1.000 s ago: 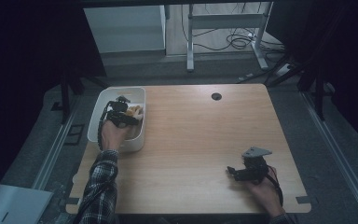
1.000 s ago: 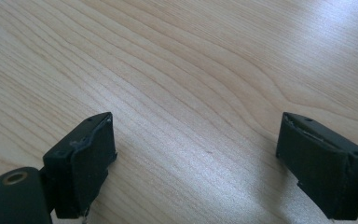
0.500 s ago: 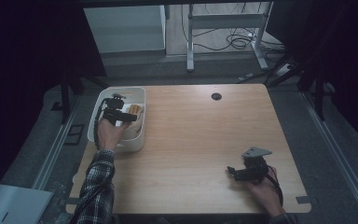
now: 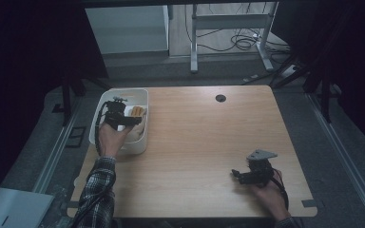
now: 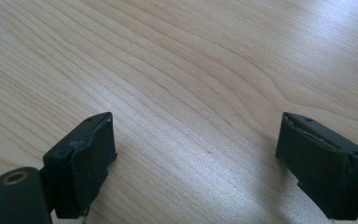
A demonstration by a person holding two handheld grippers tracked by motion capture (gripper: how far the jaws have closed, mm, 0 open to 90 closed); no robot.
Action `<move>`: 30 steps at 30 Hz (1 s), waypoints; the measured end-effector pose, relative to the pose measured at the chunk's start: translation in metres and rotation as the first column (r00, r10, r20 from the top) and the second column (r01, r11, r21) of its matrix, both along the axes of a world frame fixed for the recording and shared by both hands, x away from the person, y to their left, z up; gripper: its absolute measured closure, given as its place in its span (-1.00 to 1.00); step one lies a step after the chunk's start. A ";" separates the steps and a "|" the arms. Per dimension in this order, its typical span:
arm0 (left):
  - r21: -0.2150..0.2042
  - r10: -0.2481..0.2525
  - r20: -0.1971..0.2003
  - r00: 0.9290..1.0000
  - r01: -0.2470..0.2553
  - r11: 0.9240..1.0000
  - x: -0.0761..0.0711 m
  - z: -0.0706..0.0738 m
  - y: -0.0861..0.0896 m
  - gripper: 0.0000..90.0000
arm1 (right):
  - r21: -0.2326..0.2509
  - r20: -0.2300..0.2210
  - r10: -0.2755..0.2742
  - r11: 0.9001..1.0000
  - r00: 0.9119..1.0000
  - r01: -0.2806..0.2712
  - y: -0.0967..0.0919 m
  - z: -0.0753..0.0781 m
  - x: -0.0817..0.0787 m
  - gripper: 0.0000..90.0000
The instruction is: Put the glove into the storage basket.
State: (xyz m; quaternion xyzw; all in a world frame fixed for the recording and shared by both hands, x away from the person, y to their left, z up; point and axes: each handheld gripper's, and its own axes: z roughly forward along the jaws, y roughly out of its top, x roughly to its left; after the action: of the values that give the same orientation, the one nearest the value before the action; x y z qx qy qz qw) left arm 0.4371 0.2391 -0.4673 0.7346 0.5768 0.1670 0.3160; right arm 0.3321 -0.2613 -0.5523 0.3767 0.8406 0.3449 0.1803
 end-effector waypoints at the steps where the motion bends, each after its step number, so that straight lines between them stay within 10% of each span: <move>1: 0.002 -0.013 0.016 1.000 0.013 1.000 -0.002 0.001 -0.001 -0.59 | 0.000 0.000 0.000 1.000 1.000 0.000 0.000 0.000 0.000 -0.73; 30: -0.031 -0.056 0.094 0.994 0.059 0.998 -0.043 -0.001 0.008 -0.84 | -0.003 -0.001 0.000 1.000 1.000 0.000 0.000 0.000 0.000 -0.73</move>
State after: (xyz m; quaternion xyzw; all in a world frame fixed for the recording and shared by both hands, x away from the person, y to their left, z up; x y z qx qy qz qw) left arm 0.3946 0.2468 -0.4686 0.7367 0.5428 0.1821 0.3598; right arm 0.3321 -0.2614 -0.5521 0.3765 0.8412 0.3436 0.1802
